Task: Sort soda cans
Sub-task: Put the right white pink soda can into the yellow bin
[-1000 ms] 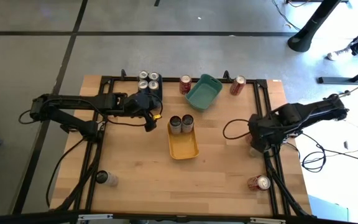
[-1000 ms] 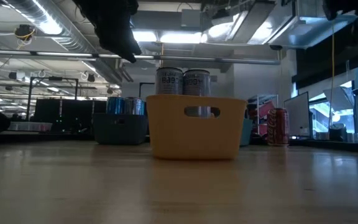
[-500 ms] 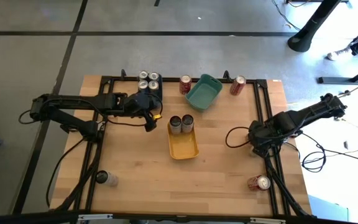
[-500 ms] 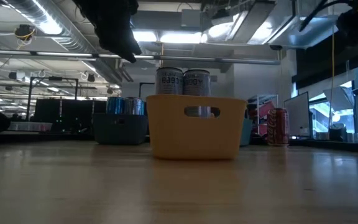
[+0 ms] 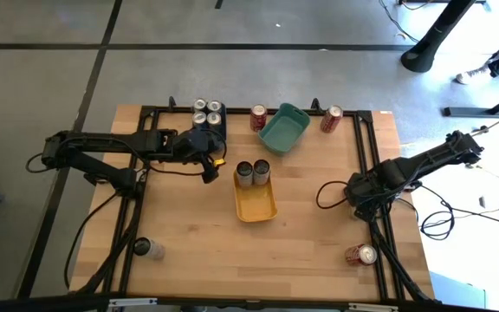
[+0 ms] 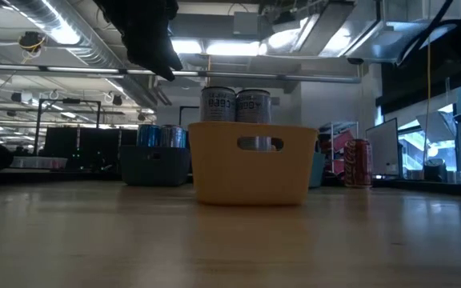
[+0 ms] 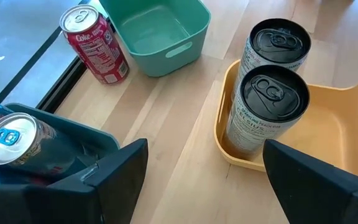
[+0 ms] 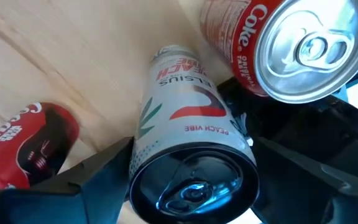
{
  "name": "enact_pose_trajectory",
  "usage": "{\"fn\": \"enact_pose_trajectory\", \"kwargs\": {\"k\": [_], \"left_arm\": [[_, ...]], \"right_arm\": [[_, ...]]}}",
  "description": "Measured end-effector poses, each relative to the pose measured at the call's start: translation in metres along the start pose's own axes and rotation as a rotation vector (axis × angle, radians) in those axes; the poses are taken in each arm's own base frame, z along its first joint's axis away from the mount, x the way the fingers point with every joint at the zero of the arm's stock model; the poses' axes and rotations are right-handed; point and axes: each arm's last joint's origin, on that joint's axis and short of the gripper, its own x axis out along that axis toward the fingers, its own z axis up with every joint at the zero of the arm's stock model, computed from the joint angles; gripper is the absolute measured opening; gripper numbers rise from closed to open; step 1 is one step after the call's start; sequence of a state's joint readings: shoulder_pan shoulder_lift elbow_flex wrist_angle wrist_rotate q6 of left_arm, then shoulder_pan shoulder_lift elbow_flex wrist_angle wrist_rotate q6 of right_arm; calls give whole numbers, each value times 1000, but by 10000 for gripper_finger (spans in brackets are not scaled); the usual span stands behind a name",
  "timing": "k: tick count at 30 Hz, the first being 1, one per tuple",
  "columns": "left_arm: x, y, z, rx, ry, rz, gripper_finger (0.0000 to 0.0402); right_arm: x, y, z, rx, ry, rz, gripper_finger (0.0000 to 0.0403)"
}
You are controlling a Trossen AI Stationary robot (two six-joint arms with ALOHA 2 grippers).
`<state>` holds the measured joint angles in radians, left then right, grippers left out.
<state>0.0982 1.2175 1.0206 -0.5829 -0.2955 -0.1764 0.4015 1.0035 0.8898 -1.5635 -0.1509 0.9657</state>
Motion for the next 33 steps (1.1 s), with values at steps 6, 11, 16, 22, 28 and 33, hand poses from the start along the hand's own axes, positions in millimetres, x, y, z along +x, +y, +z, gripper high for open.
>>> {"fn": "enact_pose_trajectory", "kwargs": {"k": [6, 11, 16, 22, 28, 33], "left_arm": [[0, 0, 0, -5, 0, 0, 306], [0, 0, 0, -6, 0, 0, 306], [0, 0, 0, -7, 0, 0, 306], [0, 0, 0, -8, -1, 0, 306], [0, 0, 0, -30, -2, -1, 306], [0, 0, 0, -31, -1, 0, 306]], "right_arm": [[0, 0, 0, 23, 8, 4, 323], [0, 1, 1, 28, -1, 19, 283], [-1, 2, 1, 28, 4, 27, 241], [-1, 2, 1, 30, 0, 32, 241], [-6, 7, 3, 38, -27, 86, 241], [-23, 10, 4, 32, -121, 129, 242]]}}
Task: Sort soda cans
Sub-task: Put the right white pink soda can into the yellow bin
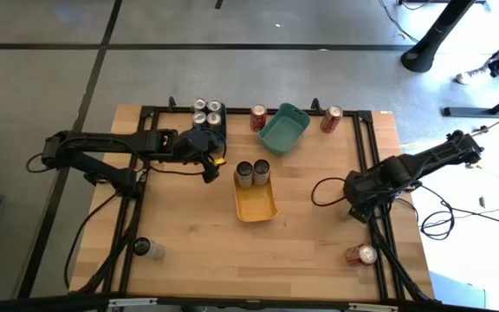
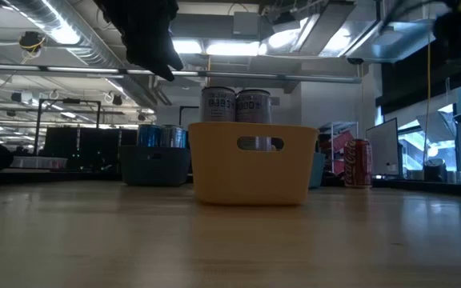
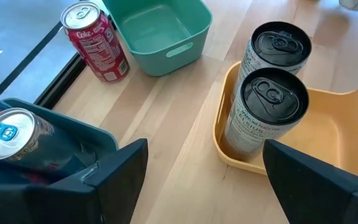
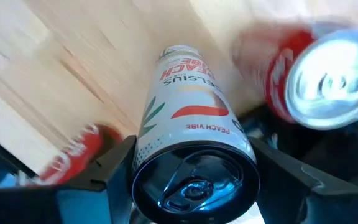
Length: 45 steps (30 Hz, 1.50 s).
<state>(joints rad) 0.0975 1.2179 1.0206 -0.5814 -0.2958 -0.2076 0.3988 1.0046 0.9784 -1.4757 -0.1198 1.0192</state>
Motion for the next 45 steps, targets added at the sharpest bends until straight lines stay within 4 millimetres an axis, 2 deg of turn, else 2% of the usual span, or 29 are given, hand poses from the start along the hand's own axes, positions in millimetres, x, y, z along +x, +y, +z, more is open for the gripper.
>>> {"fn": "enact_pose_trajectory", "kwargs": {"k": [6, 16, 21, 24, 28, 33, 40, 45], "left_arm": [[-1, -4, 0, 0, -12, -15, 306], [-10, -30, 6, 33, -122, -137, 306], [-15, -41, 11, 23, -200, -191, 305], [-15, -47, 17, -2, -263, -223, 298], [-12, -54, 19, -6, -286, -261, 257], [-11, -55, 20, -31, -286, -269, 176], [-11, -53, 21, -87, -293, -275, 61], [-12, -56, 18, -46, -270, -277, 7]], "right_arm": [[-18, 11, 8, -54, -184, 91, 242], [-31, 34, 26, -234, -533, 206, 242], [-41, 54, 41, -358, -790, 230, 242], [-40, 70, 53, -447, -904, 210, 242], [-31, 88, 71, -556, -954, 169, 242], [-22, 96, 93, -612, -980, 131, 242], [-24, 88, 117, -617, -1028, 118, 242], [-28, 84, 124, -608, -1046, 144, 242]]}}
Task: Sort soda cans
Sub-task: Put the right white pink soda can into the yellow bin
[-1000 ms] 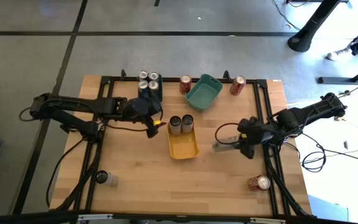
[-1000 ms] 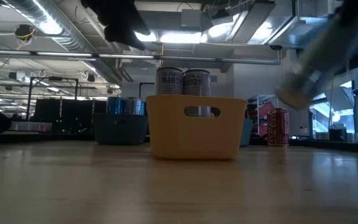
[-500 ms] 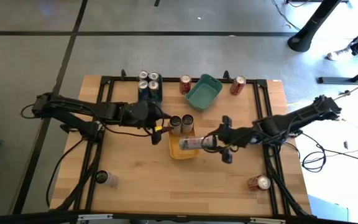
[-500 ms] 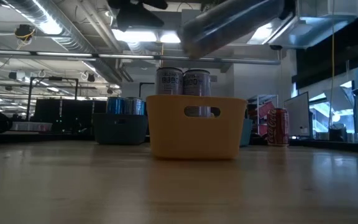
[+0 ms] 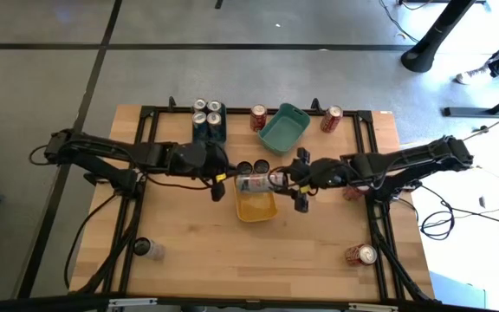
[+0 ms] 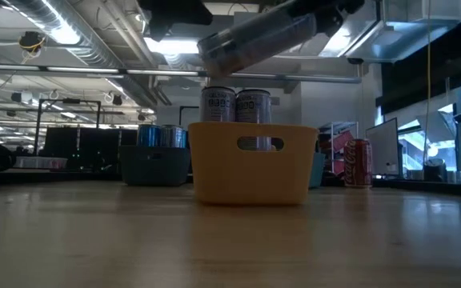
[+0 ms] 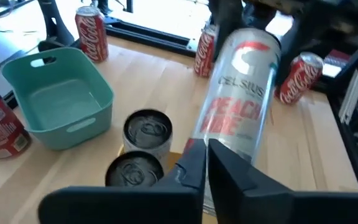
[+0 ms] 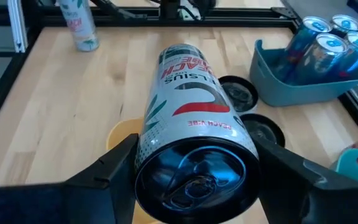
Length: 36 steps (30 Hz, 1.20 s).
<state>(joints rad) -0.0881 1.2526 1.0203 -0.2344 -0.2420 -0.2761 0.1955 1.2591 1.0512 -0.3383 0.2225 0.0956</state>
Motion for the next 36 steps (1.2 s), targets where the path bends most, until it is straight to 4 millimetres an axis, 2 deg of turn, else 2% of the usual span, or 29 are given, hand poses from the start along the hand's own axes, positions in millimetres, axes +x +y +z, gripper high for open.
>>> {"fn": "enact_pose_trajectory", "kwargs": {"k": [9, 20, 29, 32, 36], "left_arm": [[1, 1, -3, 46, 28, 9, 5], [17, -10, -14, 79, 79, 3, 2], [28, -12, -20, 79, 107, -6, 2], [28, -12, -21, 89, 112, -6, 3], [13, -9, -19, 108, 169, 8, 3]], "right_arm": [[1, -2, 5, 11, -46, 1, 242], [1, -4, 17, 4, -176, -17, 242], [12, -1, 27, 0, -292, -10, 241], [15, 0, 27, -1, -288, -11, 241], [19, 0, 19, -2, -205, 1, 241]]}}
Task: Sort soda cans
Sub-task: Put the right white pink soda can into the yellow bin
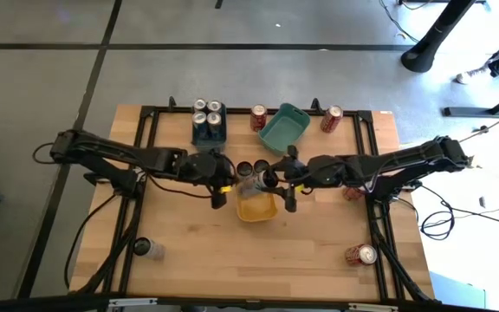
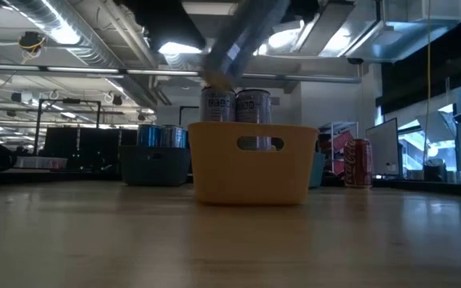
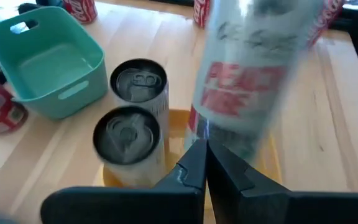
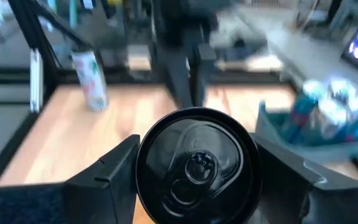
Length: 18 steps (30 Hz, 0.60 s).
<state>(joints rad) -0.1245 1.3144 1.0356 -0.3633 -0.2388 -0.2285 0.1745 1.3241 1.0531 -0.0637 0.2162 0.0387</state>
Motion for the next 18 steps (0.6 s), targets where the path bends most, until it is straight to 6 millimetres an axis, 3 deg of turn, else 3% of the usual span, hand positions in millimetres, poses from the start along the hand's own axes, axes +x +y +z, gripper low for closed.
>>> {"fn": "enact_pose_trajectory", "kwargs": {"k": [9, 18], "left_arm": [[-36, 8, 6, -12, -46, 4, 3], [-39, 9, 4, 14, -28, 11, 7]], "right_arm": [[13, 5, -28, -7, 234, 72, 241], [40, -3, -49, -60, 320, 25, 246]]}}
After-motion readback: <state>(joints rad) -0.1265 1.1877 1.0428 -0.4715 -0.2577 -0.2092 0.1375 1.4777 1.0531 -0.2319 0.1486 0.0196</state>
